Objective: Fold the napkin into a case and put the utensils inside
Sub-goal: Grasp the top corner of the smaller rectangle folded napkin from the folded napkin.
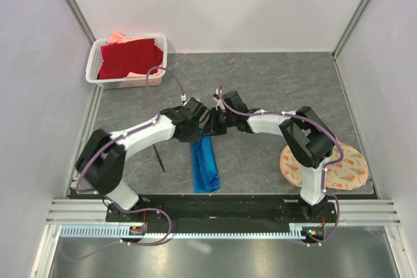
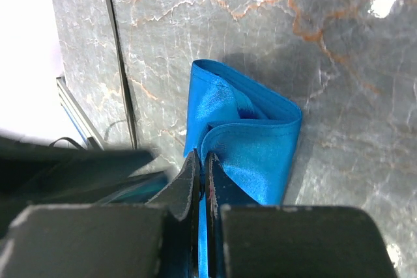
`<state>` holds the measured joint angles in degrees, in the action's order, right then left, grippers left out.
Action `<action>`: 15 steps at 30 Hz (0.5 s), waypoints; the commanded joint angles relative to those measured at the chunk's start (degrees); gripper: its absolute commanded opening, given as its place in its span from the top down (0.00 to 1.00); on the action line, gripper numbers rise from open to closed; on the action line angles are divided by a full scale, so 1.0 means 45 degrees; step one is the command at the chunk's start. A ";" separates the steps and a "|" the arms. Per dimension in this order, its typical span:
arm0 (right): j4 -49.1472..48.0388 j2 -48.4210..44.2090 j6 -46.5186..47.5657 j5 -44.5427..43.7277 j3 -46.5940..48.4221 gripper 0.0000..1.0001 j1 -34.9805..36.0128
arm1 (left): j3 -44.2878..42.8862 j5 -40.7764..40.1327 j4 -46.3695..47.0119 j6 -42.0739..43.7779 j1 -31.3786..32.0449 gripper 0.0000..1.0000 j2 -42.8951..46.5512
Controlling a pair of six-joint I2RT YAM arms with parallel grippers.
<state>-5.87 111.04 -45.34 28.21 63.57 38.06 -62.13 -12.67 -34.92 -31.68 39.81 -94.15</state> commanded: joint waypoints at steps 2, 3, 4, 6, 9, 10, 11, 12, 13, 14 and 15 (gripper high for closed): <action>0.0074 0.0499 0.0603 0.0528 0.0854 1.00 -0.0041 | 0.2124 0.0236 0.0396 -0.2118 0.0020 0.73 0.3185; 0.0074 0.0519 0.0623 0.0548 0.0873 1.00 -0.0041 | 0.2397 0.0314 0.0396 -0.2506 0.0001 0.76 0.3652; 0.0093 0.0577 0.0642 0.0587 0.0931 1.00 -0.0041 | 0.2941 0.0624 0.0454 -0.2723 -0.0019 0.80 0.3811; 0.0093 0.0616 0.0662 0.0607 0.0990 1.00 -0.0041 | 0.3588 0.1288 0.1019 -0.3211 -0.0019 0.83 0.4027; 0.0171 0.0733 0.0740 0.0724 0.1243 1.00 -0.0041 | 0.4799 0.2402 0.1838 -0.3738 0.0000 0.87 0.3600; 0.0268 0.0850 0.0759 0.0782 0.1418 1.00 -0.0041 | 0.4957 0.2675 0.1977 -0.3896 0.0000 0.89 0.3482; 0.0327 0.0909 0.0798 0.0821 0.1517 1.00 -0.0041 | 0.5094 0.2775 0.2152 -0.4148 0.0020 0.89 0.3423; 0.0405 0.0987 0.0837 0.0822 0.1595 1.00 -0.0041 | 0.5327 0.3240 0.2695 -0.4267 0.0175 0.89 0.3383; 0.0541 0.1007 0.0934 0.0802 0.1731 1.00 -0.0041 | 0.5388 0.3322 0.2913 -0.4384 0.0331 0.89 0.3267; 0.0581 0.1046 0.0955 0.0783 0.1810 1.00 -0.0041 | 0.5388 0.3361 0.3031 -0.4598 0.0623 0.89 0.3150; 0.0639 0.1143 0.0955 0.0783 0.1946 1.00 -0.0041 | 0.5234 0.3439 0.3149 -0.4716 0.0780 0.90 0.2974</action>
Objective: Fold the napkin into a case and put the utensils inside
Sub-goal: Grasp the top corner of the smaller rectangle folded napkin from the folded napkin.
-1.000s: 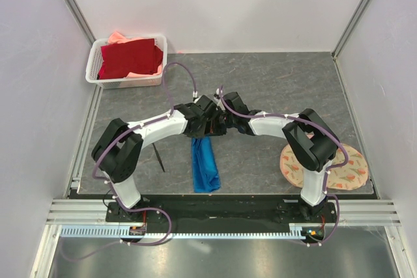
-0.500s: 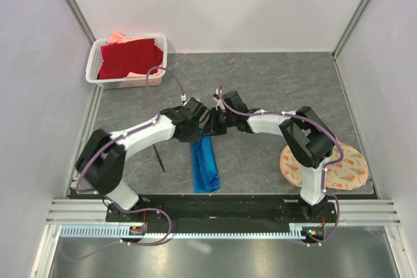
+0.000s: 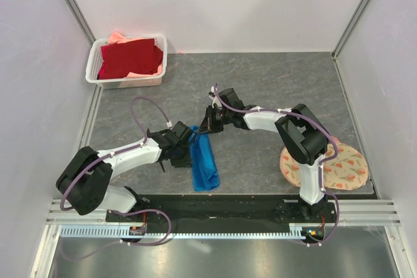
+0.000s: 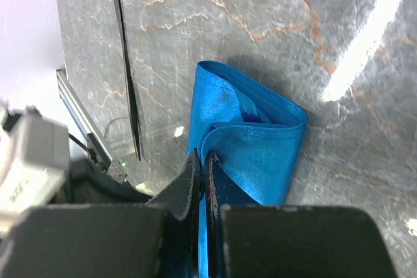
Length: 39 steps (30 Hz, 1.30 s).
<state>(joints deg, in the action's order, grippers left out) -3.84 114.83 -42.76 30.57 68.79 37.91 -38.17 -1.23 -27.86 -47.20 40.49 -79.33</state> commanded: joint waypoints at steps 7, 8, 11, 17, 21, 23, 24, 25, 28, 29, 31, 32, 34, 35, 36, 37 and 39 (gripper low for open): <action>0.0383 0.0616 0.0362 0.0278 0.1236 1.00 -0.0026 | -0.0580 0.1309 0.2577 -0.2343 0.2212 0.91 -0.1415; 0.0442 0.0597 0.0440 0.0297 0.1236 1.00 -0.0026 | -0.0502 0.1310 0.2519 -0.2324 0.2213 0.91 -0.1279; 0.0579 0.0324 0.0537 0.0239 0.0983 1.00 -0.0026 | -0.0326 0.0374 0.1779 -0.2032 0.1903 0.90 -0.0248; 0.0755 -0.0106 0.0772 0.0395 0.0650 1.00 -0.0007 | -0.0771 0.0333 0.0277 -0.0334 -0.0475 0.79 0.1437; 0.0755 -0.0185 0.0753 0.0434 0.0552 1.00 -0.0045 | -0.2236 -0.0251 -0.0507 0.1150 -0.1477 0.66 0.0836; 0.0755 -0.0204 0.0772 0.0492 0.0552 1.00 -0.0026 | -0.3365 -0.0661 -0.1111 0.1892 -0.1478 0.65 0.0210; 0.0755 -0.0185 0.0772 0.0493 0.0552 1.00 -0.0026 | -0.3624 -0.0663 -0.1192 0.2127 -0.1478 0.64 -0.0354; 0.0755 -0.0204 0.0734 0.0512 0.0533 1.00 -0.0026 | -0.3858 -0.0740 -0.1270 0.2381 -0.1478 0.64 -0.0572; 0.0716 -0.0204 0.0733 0.0531 0.0552 1.00 -0.0046 | -0.4251 -0.1248 -0.1154 0.2617 -0.1478 0.62 -0.1080; 0.0716 -0.0185 0.0733 0.0551 0.0571 1.00 -0.0026 | -0.4290 -0.1346 -0.1076 0.2676 -0.1459 0.63 -0.1179; 0.0735 -0.0185 0.0714 0.0590 0.0591 1.00 -0.0007 | -0.4310 -0.1366 -0.0900 0.2812 -0.1478 0.64 -0.1451; 0.0716 -0.0165 0.0695 0.0629 0.0591 1.00 -0.0026 | -0.4349 -0.1366 -0.0841 0.2852 -0.1478 0.64 -0.1531; 0.0716 -0.0165 0.0714 0.0649 0.0572 1.00 -0.0026 | -0.4465 -0.1366 -0.0666 0.2969 -0.1478 0.70 -0.1803; 0.0677 -0.0146 0.0695 0.0649 0.0533 1.00 -0.0026 | -0.4486 -0.1424 -0.0626 0.2989 -0.1478 0.71 -0.1863; 0.0657 -0.0126 0.0675 0.0649 0.0533 1.00 -0.0026 | -0.4544 -0.1405 -0.0568 0.3047 -0.1478 0.74 -0.1921; 0.0657 -0.0145 0.0636 0.0649 0.0513 1.00 -0.0007 | -0.4602 -0.1405 -0.0471 0.3144 -0.1459 0.75 -0.1999; 0.0541 -0.0145 0.0558 0.0746 0.0455 1.00 -0.0045 | -0.4798 -0.1483 -0.0450 0.3204 -0.1459 0.78 -0.2311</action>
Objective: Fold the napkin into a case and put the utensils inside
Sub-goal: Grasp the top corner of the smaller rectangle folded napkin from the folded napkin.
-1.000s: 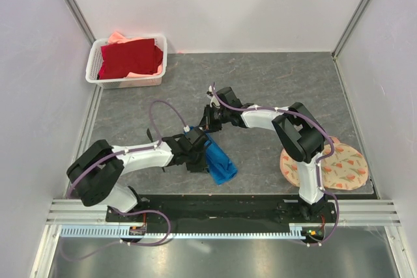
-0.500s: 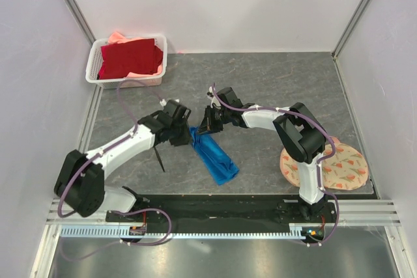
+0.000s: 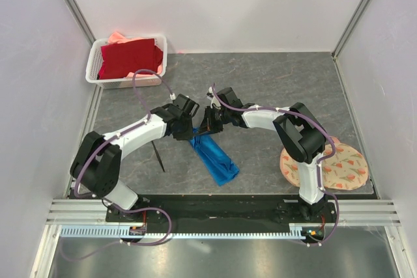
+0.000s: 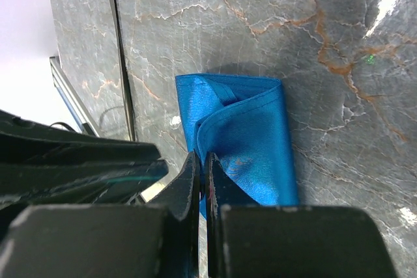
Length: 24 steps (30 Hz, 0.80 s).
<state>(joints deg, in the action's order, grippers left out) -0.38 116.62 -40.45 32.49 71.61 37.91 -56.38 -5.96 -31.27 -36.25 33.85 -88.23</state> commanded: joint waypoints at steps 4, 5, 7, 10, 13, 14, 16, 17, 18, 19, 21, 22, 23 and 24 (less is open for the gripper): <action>-0.0228 -0.0602 0.0023 0.0358 -0.0192 1.00 -0.0026 | -0.1239 -0.0259 0.0307 0.1004 0.0096 0.83 -0.0882; -0.0208 -0.0603 0.0043 0.0339 -0.0172 1.00 -0.0026 | -0.1299 -0.0336 0.0307 0.1024 0.0115 0.83 -0.0960; -0.0189 -0.0603 0.0043 0.0358 -0.0153 1.00 -0.0026 | -0.1454 -0.0414 0.0308 0.1024 0.0154 0.83 -0.1194; -0.0188 -0.0564 0.0043 0.0358 -0.0153 1.00 -0.0026 | -0.1650 -0.0376 0.0307 0.1102 0.0155 0.81 -0.1546; -0.0208 -0.0564 0.0043 0.0378 -0.0172 1.00 -0.0026 | -0.1690 -0.0435 0.0288 0.1122 0.0174 0.79 -0.1761; -0.0208 -0.0583 0.0043 0.0358 -0.0191 1.00 -0.0026 | -0.1709 -0.0357 0.0307 0.1141 0.0174 0.77 -0.1800; -0.0208 -0.0525 0.0062 0.0358 -0.0192 1.00 -0.0026 | -0.1671 -0.0356 0.0288 0.1141 0.0174 0.76 -0.1937; -0.0208 -0.0505 0.0043 0.0377 -0.0172 1.00 -0.0046 | -0.1670 -0.0317 0.0307 0.1141 0.0174 0.75 -0.1995; -0.0208 -0.0505 0.0043 0.0378 -0.0172 1.00 -0.0026 | -0.1651 -0.0278 0.0288 0.1141 0.0174 0.74 -0.1996; -0.0208 -0.0486 0.0043 0.0397 -0.0153 1.00 -0.0026 | -0.1535 -0.0239 0.0327 0.1122 0.0193 0.73 -0.1996; -0.0208 -0.0466 0.0043 0.0397 -0.0133 1.00 -0.0026 | -0.1475 -0.0239 0.0347 0.1103 0.0252 0.69 -0.1976; -0.0227 -0.0446 0.0023 0.0416 -0.0094 1.00 -0.0026 | -0.1436 -0.0200 0.0366 0.1064 0.0272 0.69 -0.1996; -0.0227 -0.0466 0.0043 0.0417 -0.0075 1.00 -0.0026 | -0.1417 -0.0181 0.0424 0.1063 0.0272 0.69 -0.2035; -0.0208 -0.0466 0.0023 0.0436 -0.0055 1.00 -0.0026 | -0.1416 -0.0180 0.0425 0.1063 0.0330 0.69 -0.2093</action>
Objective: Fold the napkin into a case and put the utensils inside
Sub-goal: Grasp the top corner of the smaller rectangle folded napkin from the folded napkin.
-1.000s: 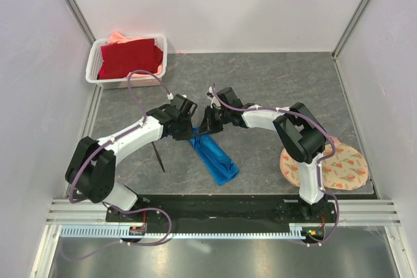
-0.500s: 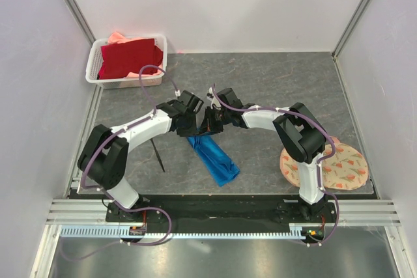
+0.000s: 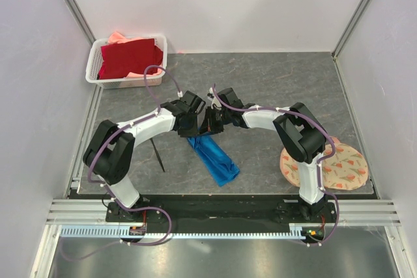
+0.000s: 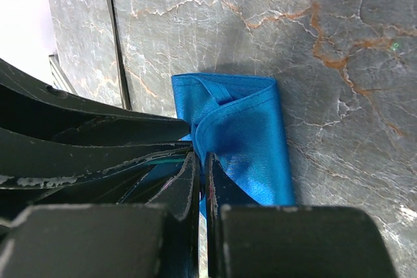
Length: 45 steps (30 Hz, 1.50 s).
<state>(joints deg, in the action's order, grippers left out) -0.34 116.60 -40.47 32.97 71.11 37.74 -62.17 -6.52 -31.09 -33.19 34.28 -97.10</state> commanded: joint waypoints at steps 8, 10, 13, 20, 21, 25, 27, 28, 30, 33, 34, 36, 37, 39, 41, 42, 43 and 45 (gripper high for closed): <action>-0.0257 -0.0500 -0.0011 0.0368 0.0018 1.00 0.0013 | -0.0149 0.0258 0.0542 0.0344 0.0487 0.71 -0.0238; -0.0354 -0.0519 -0.0089 0.0407 -0.0021 1.00 0.0013 | -0.0149 0.0181 0.0523 0.0383 0.0506 0.72 -0.0394; -0.0413 -0.0539 -0.0128 0.0447 -0.0080 1.00 0.0013 | -0.0168 -0.0053 0.0406 0.0403 0.0526 0.73 -0.0590; -0.0511 -0.0637 -0.0109 0.0447 -0.0314 1.00 -0.0007 | -0.0364 -0.0347 0.0347 0.0384 0.0526 0.91 -0.0455; -0.0511 -0.0695 -0.0070 0.0447 -0.0372 1.00 -0.0007 | -0.0364 -0.0347 0.0327 0.0364 0.0526 0.91 -0.0338; -0.0511 -0.0793 0.0008 0.0446 -0.0626 1.00 -0.0026 | -0.0364 -0.0114 0.0288 0.0071 0.0487 0.94 0.0404; -0.0530 -0.0832 0.0028 0.0446 -0.0666 1.00 -0.0046 | -0.0248 -0.0015 0.0288 -0.0202 0.0371 0.98 0.0834; -0.0588 -0.0832 -0.0011 0.0466 -0.0743 1.00 -0.0027 | -0.0208 -0.0015 0.0307 -0.0261 0.0370 0.98 0.0971; -0.0667 -0.0852 -0.0089 0.0544 -0.0783 1.00 -0.0027 | -0.0052 -0.0112 0.0405 -0.0456 0.0331 0.98 0.1284; -0.0706 -0.0890 -0.0108 0.0661 -0.0764 1.00 -0.0027 | 0.0065 -0.0307 0.0483 -0.0671 0.0311 0.98 0.1440; -0.0706 -0.0910 -0.0109 0.0661 -0.0764 1.00 -0.0026 | 0.0105 -0.0327 0.0541 -0.0729 0.0311 0.98 0.1480; -0.0725 -0.0891 -0.0128 0.0661 -0.0802 1.00 -0.0046 | 0.0241 -0.0289 0.0776 -0.0827 0.0311 0.98 0.1538; -0.0745 -0.0871 -0.0148 0.0642 -0.0822 1.00 -0.0046 | 0.0280 -0.0308 0.0815 -0.0866 0.0311 0.98 0.1558; -0.0861 -0.0755 -0.0186 0.0622 -0.0822 1.00 -0.0046 | 0.0378 -0.0250 0.0952 -0.0925 0.0311 0.98 0.1577; -0.1134 -0.0618 -0.0479 0.0680 -0.0861 1.00 0.0109 | 0.0379 0.0062 0.0991 -0.0983 0.0292 0.98 0.1461; -0.1290 -0.0385 -0.0557 0.0681 -0.0803 1.00 0.0168 | 0.0456 0.0160 0.1011 -0.1003 0.0292 0.98 0.1441; -0.1524 -0.0209 -0.0635 0.0681 -0.0725 1.00 0.0420 | 0.0534 0.0199 0.1011 -0.1119 0.0292 0.98 0.1441; -0.2030 0.0377 -0.1006 0.0797 -0.0549 1.00 0.0617 | 0.0866 0.0239 0.1224 -0.1218 0.0292 0.98 0.1538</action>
<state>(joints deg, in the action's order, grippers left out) -3.81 115.28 -42.41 34.96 67.72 38.20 -60.01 -6.72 -29.19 -35.75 35.79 -91.92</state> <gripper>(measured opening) 0.021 0.026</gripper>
